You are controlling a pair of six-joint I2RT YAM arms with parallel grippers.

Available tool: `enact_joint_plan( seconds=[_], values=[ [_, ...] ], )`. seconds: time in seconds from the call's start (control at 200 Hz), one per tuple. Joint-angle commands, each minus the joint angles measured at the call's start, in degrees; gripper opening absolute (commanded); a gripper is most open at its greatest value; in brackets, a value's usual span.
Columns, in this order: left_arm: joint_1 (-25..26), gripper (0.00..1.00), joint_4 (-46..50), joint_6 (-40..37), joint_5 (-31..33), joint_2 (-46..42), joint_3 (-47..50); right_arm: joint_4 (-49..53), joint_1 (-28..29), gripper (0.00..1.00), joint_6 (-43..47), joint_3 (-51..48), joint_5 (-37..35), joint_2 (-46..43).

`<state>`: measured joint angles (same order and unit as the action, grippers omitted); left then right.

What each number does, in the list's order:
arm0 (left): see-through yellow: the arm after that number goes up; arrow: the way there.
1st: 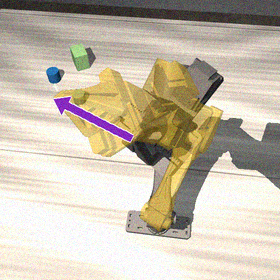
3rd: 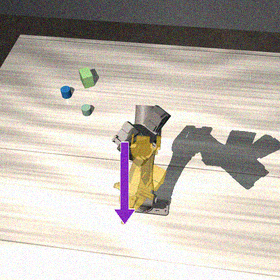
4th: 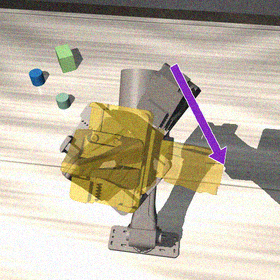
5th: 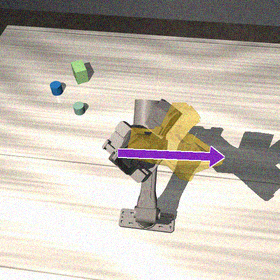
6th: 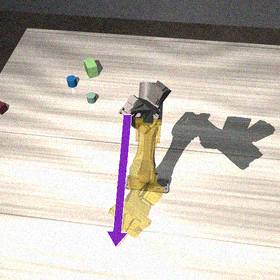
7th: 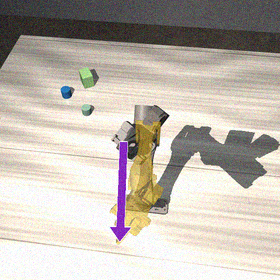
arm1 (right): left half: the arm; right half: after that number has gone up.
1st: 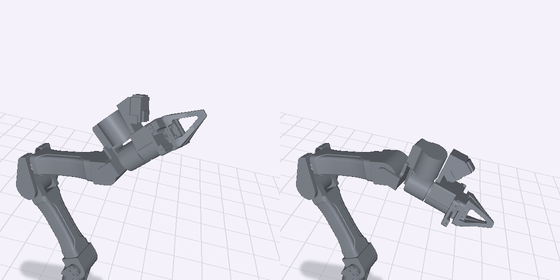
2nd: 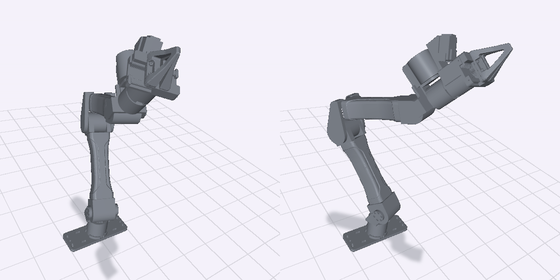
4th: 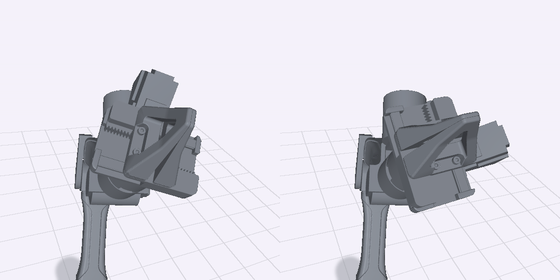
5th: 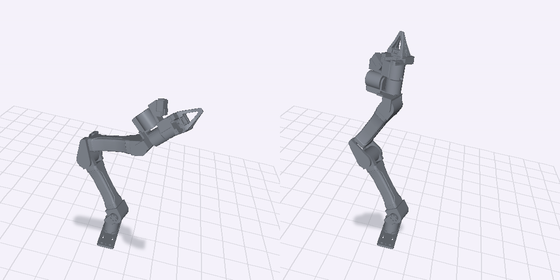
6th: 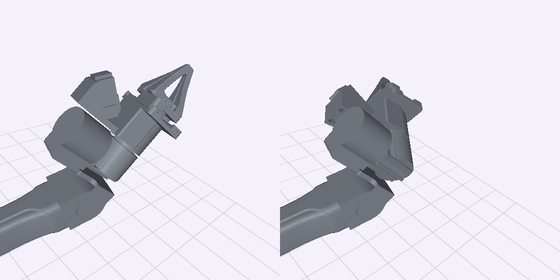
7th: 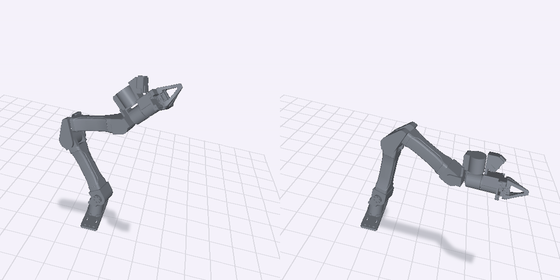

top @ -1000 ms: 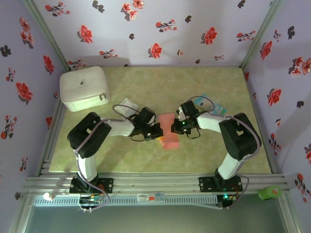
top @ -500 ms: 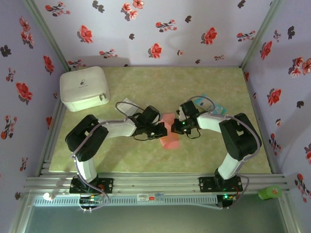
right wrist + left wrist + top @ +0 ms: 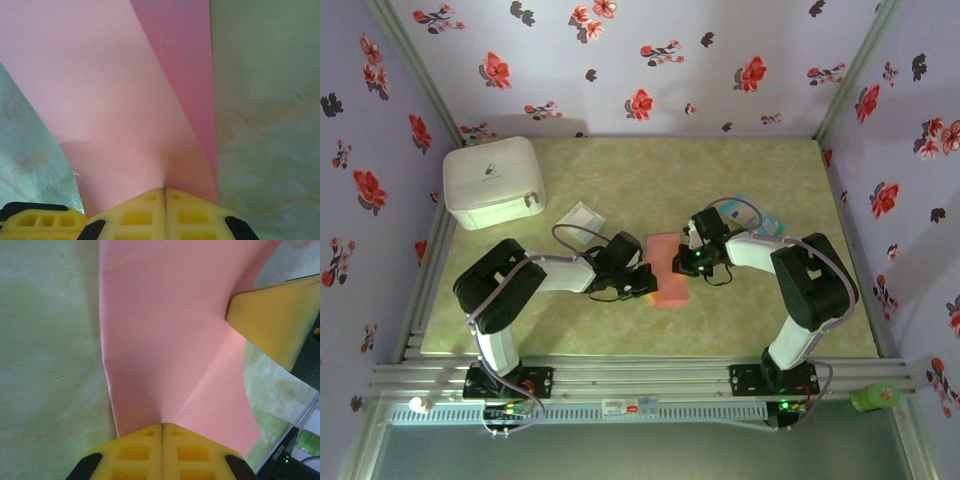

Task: Fold a paper plane with a square sheet of paper (pick it up from the middle)
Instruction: First fold the square sheet of paper in half at the center of the table.

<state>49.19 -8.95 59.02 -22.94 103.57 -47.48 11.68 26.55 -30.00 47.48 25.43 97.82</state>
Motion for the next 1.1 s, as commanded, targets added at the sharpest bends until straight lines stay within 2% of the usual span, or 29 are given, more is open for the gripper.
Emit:
enact_joint_plan(
  seconds=[0.0, 0.255, 0.485, 0.655, 0.83, 0.955, 1.095],
  values=[
    [0.18, 0.0, 3.8, -1.17, 1.18, -1.35, 2.7, 7.61, -0.26, 0.0, -0.14, -3.35, -9.29, 2.29],
    [0.53, 0.0, 2.07, 0.07, 1.05, -7.13, 1.27, 7.5, -0.24, 0.0, -0.06, -3.49, -9.63, 1.89],
    [1.11, 0.01, -7.02, 4.33, -2.68, -3.67, 0.91, 7.53, -0.27, 0.0, 0.01, -3.43, -9.58, 2.03],
    [2.12, 0.0, -6.02, 4.31, -2.71, -0.98, 1.39, 7.43, -0.27, 0.0, 0.01, -3.49, -9.63, 2.04],
    [2.67, 0.01, -6.74, 3.26, -2.9, 0.64, 6.11, 7.65, -0.26, 0.0, -0.06, -3.41, -9.6, 2.18],
    [2.84, 0.01, -6.08, 2.72, -2.44, -0.32, 8.09, 7.67, -0.22, 0.0, -0.04, -3.45, -9.71, 2.12],
    [3.36, 0.01, -1.27, 0.18, -1.34, -2.0, 7.48, 7.67, -0.27, 0.0, -0.13, -3.45, -9.87, 2.26]
  ],
)
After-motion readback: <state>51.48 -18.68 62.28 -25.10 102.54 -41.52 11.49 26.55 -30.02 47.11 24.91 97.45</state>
